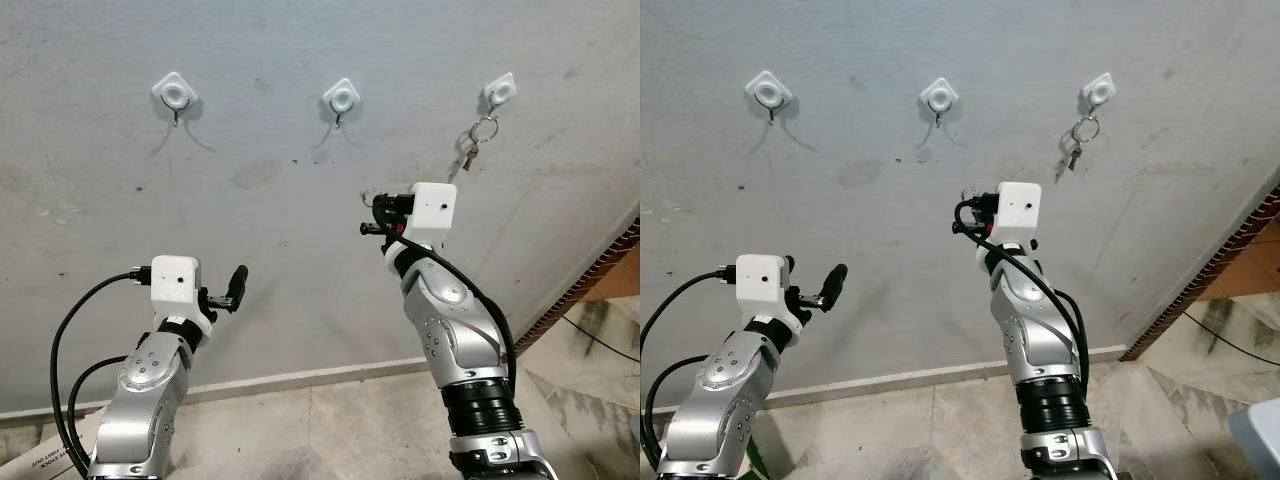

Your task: Hang keys on a hook

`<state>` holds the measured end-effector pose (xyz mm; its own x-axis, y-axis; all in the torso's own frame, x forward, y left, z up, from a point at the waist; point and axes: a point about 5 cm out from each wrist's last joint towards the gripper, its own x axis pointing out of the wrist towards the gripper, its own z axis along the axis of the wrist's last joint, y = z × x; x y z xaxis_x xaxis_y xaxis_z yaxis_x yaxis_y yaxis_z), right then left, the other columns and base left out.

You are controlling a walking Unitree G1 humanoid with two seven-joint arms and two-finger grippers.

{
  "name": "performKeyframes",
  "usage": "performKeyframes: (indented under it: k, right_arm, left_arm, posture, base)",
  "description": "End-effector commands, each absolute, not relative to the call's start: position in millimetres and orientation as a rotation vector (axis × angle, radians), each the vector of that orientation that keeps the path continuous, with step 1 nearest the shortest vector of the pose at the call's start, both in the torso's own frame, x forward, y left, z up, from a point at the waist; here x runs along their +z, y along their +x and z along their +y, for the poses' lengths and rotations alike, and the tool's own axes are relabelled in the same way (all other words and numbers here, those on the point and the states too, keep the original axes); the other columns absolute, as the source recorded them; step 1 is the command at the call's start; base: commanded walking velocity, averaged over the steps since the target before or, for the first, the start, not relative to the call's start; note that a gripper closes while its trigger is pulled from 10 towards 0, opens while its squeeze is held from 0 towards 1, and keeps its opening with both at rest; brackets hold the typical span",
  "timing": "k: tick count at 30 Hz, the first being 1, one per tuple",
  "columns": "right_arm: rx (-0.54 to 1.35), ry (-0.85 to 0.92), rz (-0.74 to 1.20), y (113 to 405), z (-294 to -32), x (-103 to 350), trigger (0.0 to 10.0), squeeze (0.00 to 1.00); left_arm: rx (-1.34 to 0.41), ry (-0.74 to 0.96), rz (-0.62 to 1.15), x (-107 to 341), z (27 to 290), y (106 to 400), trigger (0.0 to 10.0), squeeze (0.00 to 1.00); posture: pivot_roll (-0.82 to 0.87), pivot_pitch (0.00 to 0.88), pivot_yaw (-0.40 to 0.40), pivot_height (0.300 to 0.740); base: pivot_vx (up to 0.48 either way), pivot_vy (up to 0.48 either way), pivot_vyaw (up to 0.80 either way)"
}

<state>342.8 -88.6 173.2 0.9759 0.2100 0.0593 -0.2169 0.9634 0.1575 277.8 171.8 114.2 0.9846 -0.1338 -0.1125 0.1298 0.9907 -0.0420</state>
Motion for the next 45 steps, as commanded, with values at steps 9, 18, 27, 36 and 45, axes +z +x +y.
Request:
performKeyframes:
  k: [9, 18, 27, 36, 45]
  right_arm:
    - [0.293, 0.213, -0.146, 348.2, -62.2, 201.3, 10.0, 0.00]
    - [0.350, 0.256, -0.196, 356.5, -41.7, 220.5, 10.0, 0.00]
    - [0.374, 0.286, -0.248, 367.9, -28.0, 240.3, 10.0, 0.00]
    - [0.379, 0.302, -0.246, 376.8, -19.0, 242.9, 10.0, 0.00]
    - [0.381, 0.317, -0.256, 387.6, -14.5, 252.0, 10.0, 0.00]
  left_arm:
    - [-0.303, 0.029, 0.077, 120.3, 152.3, 279.7, 10.0, 0.00]
    - [-0.420, 0.071, 0.021, 127.0, 127.0, 277.9, 10.0, 0.00]
    - [-0.441, 0.052, 0.016, 126.1, 114.1, 270.0, 10.0, 0.00]
    - [-0.460, 0.039, 0.013, 128.4, 105.7, 258.4, 10.0, 0.00]
    - [-0.462, 0.054, 0.014, 130.6, 106.0, 242.6, 10.0, 0.00]
  posture:
    - [0.13, 0.019, -0.038, 0.740]
    - [0.14, 0.024, -0.043, 0.740]
    - [0.16, 0.029, -0.054, 0.740]
    - [0.20, 0.039, -0.069, 0.740]
    - [0.25, 0.055, -0.089, 0.740]
  base:
    - [0.000, 0.000, 0.00]
    - [0.000, 0.000, 0.00]
    - [0.000, 0.000, 0.00]
    - [0.000, 0.000, 0.00]
    - [0.000, 0.000, 0.00]
